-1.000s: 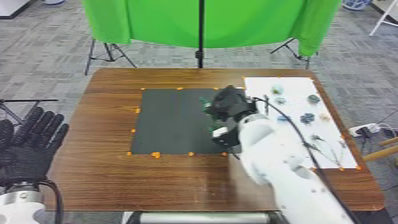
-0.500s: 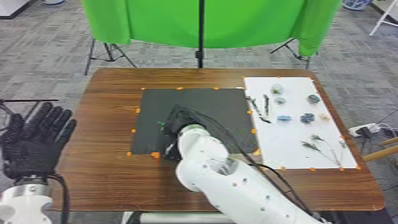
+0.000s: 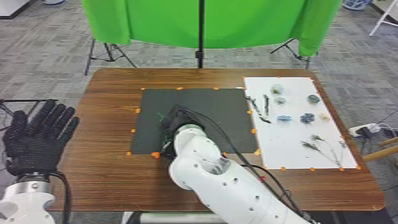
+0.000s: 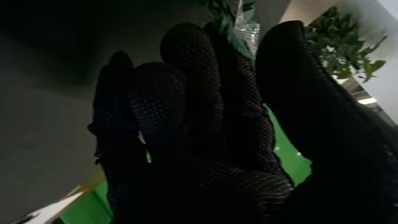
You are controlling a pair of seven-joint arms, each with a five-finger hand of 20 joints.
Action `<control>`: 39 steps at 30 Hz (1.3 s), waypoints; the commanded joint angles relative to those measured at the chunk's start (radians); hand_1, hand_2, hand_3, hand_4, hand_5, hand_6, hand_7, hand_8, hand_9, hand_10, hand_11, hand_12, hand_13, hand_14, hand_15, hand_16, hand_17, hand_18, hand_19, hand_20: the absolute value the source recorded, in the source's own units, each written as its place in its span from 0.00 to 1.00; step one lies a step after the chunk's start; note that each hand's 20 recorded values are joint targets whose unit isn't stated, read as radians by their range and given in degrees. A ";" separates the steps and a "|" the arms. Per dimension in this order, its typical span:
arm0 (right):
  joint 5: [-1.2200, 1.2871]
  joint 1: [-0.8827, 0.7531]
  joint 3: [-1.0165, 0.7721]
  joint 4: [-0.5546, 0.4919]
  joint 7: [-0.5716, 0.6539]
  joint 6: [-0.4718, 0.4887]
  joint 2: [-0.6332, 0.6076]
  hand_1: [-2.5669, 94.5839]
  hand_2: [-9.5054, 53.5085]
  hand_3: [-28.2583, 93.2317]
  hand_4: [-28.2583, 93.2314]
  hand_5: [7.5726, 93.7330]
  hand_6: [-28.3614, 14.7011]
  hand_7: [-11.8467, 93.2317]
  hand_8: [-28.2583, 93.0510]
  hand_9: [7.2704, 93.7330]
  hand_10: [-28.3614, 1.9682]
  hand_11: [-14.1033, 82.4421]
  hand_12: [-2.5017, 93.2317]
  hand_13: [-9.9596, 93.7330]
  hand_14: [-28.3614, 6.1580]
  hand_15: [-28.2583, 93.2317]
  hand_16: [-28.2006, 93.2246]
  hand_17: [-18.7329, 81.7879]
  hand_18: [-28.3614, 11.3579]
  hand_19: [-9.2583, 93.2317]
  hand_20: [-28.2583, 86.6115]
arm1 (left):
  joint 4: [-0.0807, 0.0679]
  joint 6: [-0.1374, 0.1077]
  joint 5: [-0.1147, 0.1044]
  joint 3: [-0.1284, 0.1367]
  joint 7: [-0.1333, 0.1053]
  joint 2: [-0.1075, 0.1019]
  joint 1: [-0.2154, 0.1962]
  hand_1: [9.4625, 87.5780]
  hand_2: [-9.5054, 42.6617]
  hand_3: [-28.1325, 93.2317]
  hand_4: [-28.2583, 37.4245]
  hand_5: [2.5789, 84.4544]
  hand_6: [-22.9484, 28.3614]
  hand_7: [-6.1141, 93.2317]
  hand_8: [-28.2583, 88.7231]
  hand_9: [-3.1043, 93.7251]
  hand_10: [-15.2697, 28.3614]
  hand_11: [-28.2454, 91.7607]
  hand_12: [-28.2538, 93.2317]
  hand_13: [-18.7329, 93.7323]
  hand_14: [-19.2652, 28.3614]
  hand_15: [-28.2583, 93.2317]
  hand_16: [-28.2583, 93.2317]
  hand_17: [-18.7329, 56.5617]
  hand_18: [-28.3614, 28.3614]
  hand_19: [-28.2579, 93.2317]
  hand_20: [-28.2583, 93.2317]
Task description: Arrange flowers
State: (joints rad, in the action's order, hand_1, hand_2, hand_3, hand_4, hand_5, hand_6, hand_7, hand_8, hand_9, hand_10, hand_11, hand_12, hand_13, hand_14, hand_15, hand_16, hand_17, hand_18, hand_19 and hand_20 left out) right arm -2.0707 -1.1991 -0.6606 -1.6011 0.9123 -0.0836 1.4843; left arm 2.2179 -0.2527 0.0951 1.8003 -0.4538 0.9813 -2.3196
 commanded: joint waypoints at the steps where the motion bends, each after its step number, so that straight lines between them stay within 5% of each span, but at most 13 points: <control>1: 0.023 -0.017 -0.030 -0.023 0.003 0.007 -0.024 0.47 0.00 0.86 0.00 0.67 0.53 0.23 0.14 0.73 0.34 0.64 0.33 0.71 0.35 0.86 0.48 0.46 0.03 0.90 0.48 | -0.016 -0.005 -0.003 -0.008 0.022 0.013 0.003 0.23 0.41 0.80 0.00 0.59 0.63 0.15 0.17 0.51 0.67 0.37 0.32 0.52 0.69 0.43 0.21 0.20 0.75 0.52 0.35; 11: 0.028 -0.062 -0.066 -0.131 -0.019 0.099 -0.138 0.42 0.00 0.85 0.01 0.60 0.46 0.18 0.15 0.73 0.31 0.63 0.32 0.71 0.35 0.88 0.49 0.46 0.01 0.91 0.49 | -0.022 -0.001 -0.003 0.001 0.035 0.032 0.005 0.23 0.41 0.80 0.00 0.59 0.63 0.15 0.17 0.51 0.67 0.37 0.32 0.52 0.69 0.43 0.21 0.20 0.75 0.52 0.35; 15: 0.073 -0.088 -0.062 -0.182 -0.021 0.104 -0.173 0.41 0.04 0.84 0.03 0.68 0.48 0.19 0.15 0.74 0.30 0.64 0.32 0.72 0.34 0.88 0.49 0.46 0.01 0.92 0.50 | -0.014 -0.006 -0.006 0.014 0.022 0.034 -0.022 0.23 0.41 0.80 0.00 0.59 0.63 0.15 0.17 0.51 0.67 0.37 0.32 0.52 0.69 0.43 0.21 0.20 0.75 0.52 0.35; 23: 0.132 -0.117 -0.032 -0.216 -0.058 0.221 -0.166 0.39 0.12 0.84 0.04 0.79 0.52 0.23 0.14 0.80 0.31 0.63 0.33 0.75 0.34 0.88 0.49 0.48 0.00 0.92 0.51 | -0.019 -0.003 0.002 0.001 0.033 0.034 -0.003 0.23 0.41 0.80 0.00 0.59 0.63 0.15 0.17 0.51 0.67 0.38 0.32 0.52 0.69 0.43 0.21 0.20 0.75 0.52 0.35; 39: 0.119 -0.130 -0.024 -0.233 -0.061 0.219 -0.145 0.39 0.12 0.84 0.04 0.74 0.51 0.21 0.14 0.79 0.30 0.59 0.31 0.73 0.33 0.86 0.49 0.47 0.02 0.90 0.51 | -0.024 -0.004 -0.002 0.005 0.040 0.044 0.003 0.23 0.42 0.80 0.00 0.59 0.63 0.15 0.17 0.51 0.67 0.38 0.32 0.52 0.69 0.44 0.21 0.20 0.75 0.52 0.35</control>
State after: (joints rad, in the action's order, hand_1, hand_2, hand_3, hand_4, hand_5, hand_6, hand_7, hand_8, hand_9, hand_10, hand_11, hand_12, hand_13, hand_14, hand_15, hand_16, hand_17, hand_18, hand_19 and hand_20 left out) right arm -1.9521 -1.3188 -0.6857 -1.8273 0.8401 0.1324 1.3446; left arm 2.1993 -0.2528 0.0955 1.8028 -0.4199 1.0074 -2.3010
